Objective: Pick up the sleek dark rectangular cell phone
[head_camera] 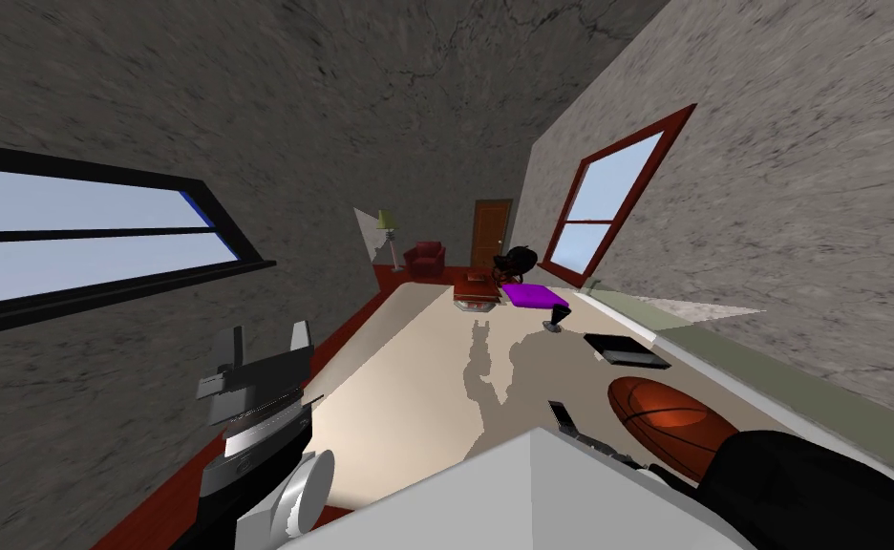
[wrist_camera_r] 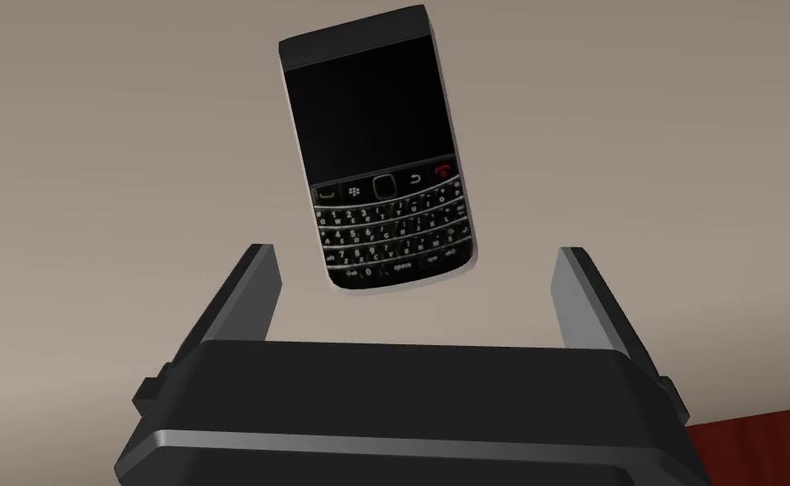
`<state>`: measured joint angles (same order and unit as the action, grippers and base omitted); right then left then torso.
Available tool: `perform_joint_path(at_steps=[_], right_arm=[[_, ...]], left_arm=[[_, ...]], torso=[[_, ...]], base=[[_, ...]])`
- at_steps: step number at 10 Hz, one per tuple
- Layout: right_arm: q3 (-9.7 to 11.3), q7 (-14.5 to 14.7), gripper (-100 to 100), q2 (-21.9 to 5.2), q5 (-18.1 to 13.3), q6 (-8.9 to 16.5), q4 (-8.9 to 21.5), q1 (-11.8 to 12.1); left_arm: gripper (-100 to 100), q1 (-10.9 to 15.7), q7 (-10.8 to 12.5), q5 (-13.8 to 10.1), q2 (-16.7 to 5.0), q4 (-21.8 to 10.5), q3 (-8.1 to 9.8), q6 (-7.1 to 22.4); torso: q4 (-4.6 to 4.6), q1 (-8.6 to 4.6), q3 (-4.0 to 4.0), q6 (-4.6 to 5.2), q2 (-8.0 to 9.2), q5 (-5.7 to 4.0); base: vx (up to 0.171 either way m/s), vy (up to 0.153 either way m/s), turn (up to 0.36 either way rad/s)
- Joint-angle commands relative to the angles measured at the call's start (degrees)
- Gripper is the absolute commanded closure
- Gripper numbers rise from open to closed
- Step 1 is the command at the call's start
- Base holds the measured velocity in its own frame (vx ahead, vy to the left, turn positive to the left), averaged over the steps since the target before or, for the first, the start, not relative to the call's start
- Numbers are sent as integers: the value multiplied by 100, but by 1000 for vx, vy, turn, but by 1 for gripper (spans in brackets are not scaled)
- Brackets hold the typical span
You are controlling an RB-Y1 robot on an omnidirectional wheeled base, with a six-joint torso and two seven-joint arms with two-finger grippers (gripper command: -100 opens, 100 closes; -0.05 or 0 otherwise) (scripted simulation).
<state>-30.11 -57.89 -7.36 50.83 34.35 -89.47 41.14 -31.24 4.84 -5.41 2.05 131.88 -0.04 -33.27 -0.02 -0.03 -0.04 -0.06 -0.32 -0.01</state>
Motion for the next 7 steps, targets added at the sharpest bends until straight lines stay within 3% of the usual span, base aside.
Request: perform_joint_path(at_steps=[1,4,5,6,7], right_arm=[[5,30,-100,66,-63,-116,174,-132],[13,75,-100,164,-158,-291,435,-330],[12,68,-100,143,-123,-243,363,-270],[12,73,100,145,-125,-256,373,-276],[25,73,100,153,-120,-248,365,-282]], left_arm=[[0,0,0,0,0,0,0,0],[0,0,0,0,0,0,0,0],[0,0,0,0,0,0,0,0],[0,0,0,0,0,0,0,0],[0,0,0,0,0,0,0,0]], torso=[[0,0,0,0,0,0],[2,-18,4,-1,7,-4],[2,-19,4,-1,8,-4],[1,-11,3,0,5,-3],[-3,-13,0,5,2,-1]], base=[[-15,-20,47],[-21,-42,46],[-9,-20,10],[0,0,0],[0,0,0]])
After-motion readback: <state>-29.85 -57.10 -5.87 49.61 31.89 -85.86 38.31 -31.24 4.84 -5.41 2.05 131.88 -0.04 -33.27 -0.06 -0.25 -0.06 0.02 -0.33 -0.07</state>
